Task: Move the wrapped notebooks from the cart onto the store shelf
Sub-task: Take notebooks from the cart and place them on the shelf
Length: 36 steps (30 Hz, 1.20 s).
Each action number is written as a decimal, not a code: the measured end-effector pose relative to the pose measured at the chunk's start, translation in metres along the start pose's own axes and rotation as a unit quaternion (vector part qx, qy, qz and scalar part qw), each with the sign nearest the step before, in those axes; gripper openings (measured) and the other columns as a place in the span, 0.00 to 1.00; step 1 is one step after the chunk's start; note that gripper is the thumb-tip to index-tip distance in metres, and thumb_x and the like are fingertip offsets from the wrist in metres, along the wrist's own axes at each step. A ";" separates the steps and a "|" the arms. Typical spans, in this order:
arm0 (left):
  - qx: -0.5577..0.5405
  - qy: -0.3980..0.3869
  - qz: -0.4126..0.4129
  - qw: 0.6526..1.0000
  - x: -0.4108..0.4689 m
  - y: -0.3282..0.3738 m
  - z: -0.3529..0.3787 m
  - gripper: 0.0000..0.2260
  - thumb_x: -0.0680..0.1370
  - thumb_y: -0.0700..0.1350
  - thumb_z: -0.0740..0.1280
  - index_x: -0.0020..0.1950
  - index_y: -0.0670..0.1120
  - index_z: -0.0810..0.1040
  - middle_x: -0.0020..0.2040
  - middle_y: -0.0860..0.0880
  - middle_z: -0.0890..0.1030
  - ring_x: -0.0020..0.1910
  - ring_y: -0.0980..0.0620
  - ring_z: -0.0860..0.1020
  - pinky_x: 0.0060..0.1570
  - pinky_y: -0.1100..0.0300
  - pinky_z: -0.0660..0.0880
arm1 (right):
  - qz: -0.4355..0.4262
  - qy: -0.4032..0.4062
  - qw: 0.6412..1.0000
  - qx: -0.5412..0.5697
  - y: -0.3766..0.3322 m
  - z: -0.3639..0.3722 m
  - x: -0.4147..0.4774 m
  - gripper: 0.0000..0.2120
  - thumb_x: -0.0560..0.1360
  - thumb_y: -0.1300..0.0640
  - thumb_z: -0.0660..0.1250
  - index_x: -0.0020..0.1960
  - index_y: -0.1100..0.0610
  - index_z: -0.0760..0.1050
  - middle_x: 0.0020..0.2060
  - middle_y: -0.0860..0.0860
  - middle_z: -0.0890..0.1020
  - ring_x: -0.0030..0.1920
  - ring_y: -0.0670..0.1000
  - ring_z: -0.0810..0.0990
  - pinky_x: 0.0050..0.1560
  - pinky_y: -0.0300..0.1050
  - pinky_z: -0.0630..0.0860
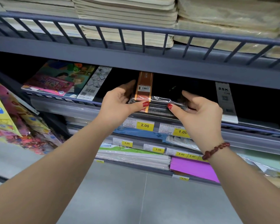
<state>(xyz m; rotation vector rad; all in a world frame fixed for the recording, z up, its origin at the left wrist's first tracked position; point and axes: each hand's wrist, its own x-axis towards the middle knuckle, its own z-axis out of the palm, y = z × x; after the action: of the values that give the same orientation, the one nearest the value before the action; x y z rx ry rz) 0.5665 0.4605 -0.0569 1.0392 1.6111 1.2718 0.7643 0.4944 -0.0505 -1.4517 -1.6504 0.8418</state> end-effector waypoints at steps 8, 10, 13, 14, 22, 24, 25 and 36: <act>0.061 0.026 -0.008 0.998 -0.018 0.013 -0.004 0.23 0.70 0.37 0.74 0.63 0.41 0.74 0.59 0.48 0.78 0.62 0.50 0.75 0.64 0.59 0.70 | -0.066 -0.049 0.989 -0.126 -0.009 -0.018 -0.014 0.24 0.71 0.51 0.71 0.66 0.52 0.73 0.57 0.52 0.76 0.62 0.52 0.73 0.63 0.45 0.69; 0.075 0.024 -0.004 0.997 -0.033 0.018 -0.012 0.22 0.71 0.37 0.74 0.63 0.42 0.75 0.59 0.48 0.78 0.61 0.51 0.76 0.65 0.56 0.71 | -0.114 -0.071 0.976 -0.170 -0.016 -0.026 -0.023 0.24 0.71 0.52 0.71 0.66 0.53 0.72 0.57 0.51 0.76 0.61 0.52 0.71 0.60 0.38 0.63; 0.106 0.033 -0.002 0.994 -0.062 0.035 -0.028 0.21 0.72 0.39 0.74 0.63 0.44 0.76 0.59 0.48 0.79 0.60 0.53 0.77 0.63 0.55 0.73 | -0.148 -0.129 0.960 -0.198 -0.034 -0.039 -0.035 0.25 0.72 0.52 0.70 0.68 0.53 0.71 0.62 0.50 0.74 0.64 0.51 0.69 0.62 0.37 0.60; 0.120 0.041 0.000 0.992 -0.073 0.042 -0.034 0.20 0.72 0.40 0.74 0.63 0.44 0.76 0.59 0.49 0.80 0.60 0.53 0.77 0.63 0.56 0.73 | -0.156 -0.143 0.956 -0.201 -0.043 -0.042 -0.040 0.26 0.72 0.52 0.70 0.68 0.53 0.70 0.62 0.50 0.74 0.64 0.52 0.69 0.63 0.39 0.61; 0.270 0.080 0.011 0.959 -0.178 0.106 -0.109 0.21 0.72 0.48 0.73 0.64 0.52 0.75 0.59 0.55 0.75 0.61 0.56 0.73 0.62 0.60 0.71 | -0.279 -0.200 0.906 -0.249 -0.131 -0.047 -0.090 0.25 0.71 0.47 0.69 0.65 0.55 0.72 0.60 0.52 0.77 0.61 0.56 0.72 0.61 0.51 0.70; 0.326 0.107 0.010 0.939 -0.210 0.127 -0.133 0.21 0.73 0.48 0.72 0.65 0.51 0.75 0.58 0.56 0.73 0.60 0.56 0.73 0.57 0.64 0.69 | -0.332 -0.209 0.884 -0.254 -0.161 -0.042 -0.103 0.25 0.71 0.46 0.67 0.65 0.55 0.73 0.59 0.52 0.78 0.60 0.57 0.74 0.59 0.51 0.71; 0.353 0.118 0.010 0.928 -0.226 0.137 -0.146 0.21 0.73 0.47 0.72 0.66 0.50 0.74 0.59 0.55 0.73 0.59 0.55 0.73 0.55 0.65 0.68 | -0.357 -0.216 0.871 -0.259 -0.178 -0.039 -0.111 0.25 0.72 0.45 0.66 0.65 0.55 0.73 0.59 0.52 0.77 0.60 0.57 0.73 0.59 0.52 0.71; 0.475 0.241 -0.033 0.845 -0.431 0.196 -0.307 0.22 0.74 0.52 0.68 0.67 0.51 0.72 0.63 0.52 0.74 0.62 0.53 0.71 0.63 0.55 0.70 | -0.506 -0.280 0.786 -0.218 -0.348 0.032 -0.248 0.26 0.74 0.42 0.62 0.69 0.49 0.67 0.64 0.47 0.72 0.65 0.52 0.68 0.64 0.49 0.65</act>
<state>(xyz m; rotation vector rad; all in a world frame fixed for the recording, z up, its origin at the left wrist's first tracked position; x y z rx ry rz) 0.4415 -0.0092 0.2297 1.2458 2.7837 0.6504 0.5817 0.2027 0.2052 -0.3189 -2.7846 0.2390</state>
